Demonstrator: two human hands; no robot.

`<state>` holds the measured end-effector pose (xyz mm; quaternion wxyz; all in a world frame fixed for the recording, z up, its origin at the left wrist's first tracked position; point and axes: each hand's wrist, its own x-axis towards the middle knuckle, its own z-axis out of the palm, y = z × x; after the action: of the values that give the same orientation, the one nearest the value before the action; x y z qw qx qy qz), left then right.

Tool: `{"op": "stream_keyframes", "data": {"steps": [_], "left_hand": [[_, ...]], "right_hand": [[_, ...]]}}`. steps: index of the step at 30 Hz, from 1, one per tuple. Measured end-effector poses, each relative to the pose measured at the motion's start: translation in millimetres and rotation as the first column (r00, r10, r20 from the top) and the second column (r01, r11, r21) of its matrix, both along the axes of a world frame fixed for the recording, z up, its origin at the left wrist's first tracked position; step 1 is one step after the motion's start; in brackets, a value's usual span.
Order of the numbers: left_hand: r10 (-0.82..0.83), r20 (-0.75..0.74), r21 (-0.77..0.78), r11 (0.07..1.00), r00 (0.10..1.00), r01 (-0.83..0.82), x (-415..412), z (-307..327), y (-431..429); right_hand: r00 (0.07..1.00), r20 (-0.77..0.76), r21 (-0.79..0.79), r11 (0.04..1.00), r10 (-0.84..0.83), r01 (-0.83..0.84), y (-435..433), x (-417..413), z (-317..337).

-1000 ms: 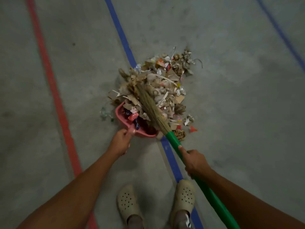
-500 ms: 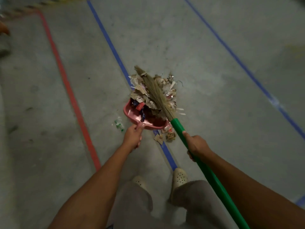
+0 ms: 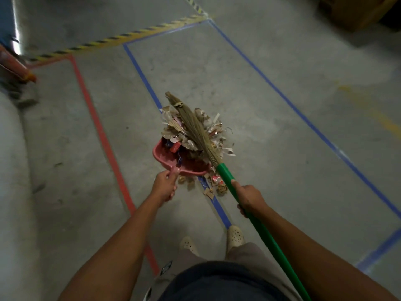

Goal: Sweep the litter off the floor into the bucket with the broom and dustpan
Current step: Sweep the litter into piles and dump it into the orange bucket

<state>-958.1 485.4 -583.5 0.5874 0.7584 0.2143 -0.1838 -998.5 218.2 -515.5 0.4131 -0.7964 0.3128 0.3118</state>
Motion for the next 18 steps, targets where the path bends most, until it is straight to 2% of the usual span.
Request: {"op": "stream_keyframes", "data": {"steps": [8,18], "left_hand": [[0.053,0.028,-0.017,0.998,0.998,-0.052,-25,37,0],[0.296,0.031,-0.042,0.955,0.955,-0.295,-82,60,-57]], "right_hand": [[0.995,0.045,-0.013,0.996,0.085,-0.084,2,-12,23],[0.942,0.117,-0.014,0.949,0.314,-0.315,-42,-17,33]]}}
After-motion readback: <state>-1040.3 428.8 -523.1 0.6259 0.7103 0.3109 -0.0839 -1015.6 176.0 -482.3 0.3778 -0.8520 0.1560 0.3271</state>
